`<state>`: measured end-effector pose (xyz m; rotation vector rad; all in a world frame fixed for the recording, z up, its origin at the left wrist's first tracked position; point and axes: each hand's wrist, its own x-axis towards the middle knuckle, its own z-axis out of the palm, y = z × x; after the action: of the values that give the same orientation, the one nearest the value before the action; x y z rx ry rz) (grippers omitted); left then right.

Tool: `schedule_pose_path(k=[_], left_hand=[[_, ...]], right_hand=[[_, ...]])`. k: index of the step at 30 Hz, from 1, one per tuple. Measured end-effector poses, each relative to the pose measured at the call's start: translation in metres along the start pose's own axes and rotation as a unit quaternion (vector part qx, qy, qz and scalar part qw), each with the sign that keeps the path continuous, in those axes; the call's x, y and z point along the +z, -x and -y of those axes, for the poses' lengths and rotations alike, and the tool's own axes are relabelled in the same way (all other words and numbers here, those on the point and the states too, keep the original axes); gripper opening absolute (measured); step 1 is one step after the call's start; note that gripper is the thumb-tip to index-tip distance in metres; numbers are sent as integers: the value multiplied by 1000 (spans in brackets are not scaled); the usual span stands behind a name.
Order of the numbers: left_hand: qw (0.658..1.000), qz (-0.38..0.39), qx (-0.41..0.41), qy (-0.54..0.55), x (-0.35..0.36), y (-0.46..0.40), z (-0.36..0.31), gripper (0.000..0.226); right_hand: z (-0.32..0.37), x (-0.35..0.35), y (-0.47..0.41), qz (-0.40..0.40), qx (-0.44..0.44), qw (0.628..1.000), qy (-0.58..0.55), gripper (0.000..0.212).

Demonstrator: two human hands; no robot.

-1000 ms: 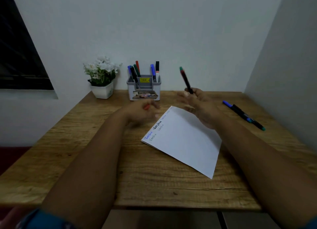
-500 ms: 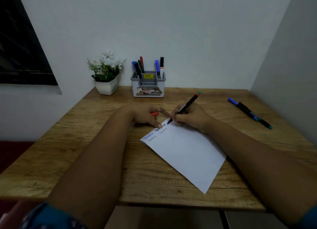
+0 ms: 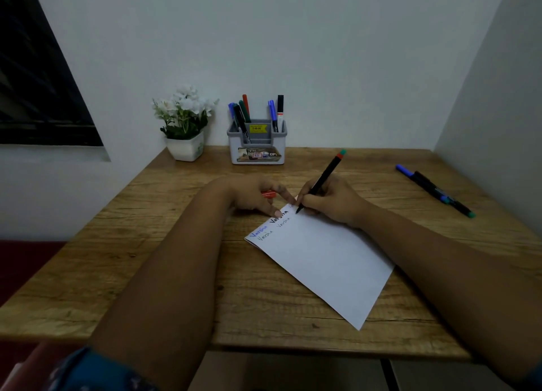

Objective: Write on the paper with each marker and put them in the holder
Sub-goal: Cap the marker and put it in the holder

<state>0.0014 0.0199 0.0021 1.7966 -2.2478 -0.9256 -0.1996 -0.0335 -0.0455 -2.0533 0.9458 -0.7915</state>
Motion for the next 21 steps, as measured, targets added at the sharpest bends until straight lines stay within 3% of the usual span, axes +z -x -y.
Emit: schedule_pose_path(k=[4, 21], left_hand=[[999, -4, -8, 37, 1, 0, 1, 45], [1000, 3, 3, 2, 0, 2, -1, 46]], right_hand=[[2, 1, 1, 11, 7, 1000, -26, 12], [1, -1, 1, -6, 17, 999, -35, 7]])
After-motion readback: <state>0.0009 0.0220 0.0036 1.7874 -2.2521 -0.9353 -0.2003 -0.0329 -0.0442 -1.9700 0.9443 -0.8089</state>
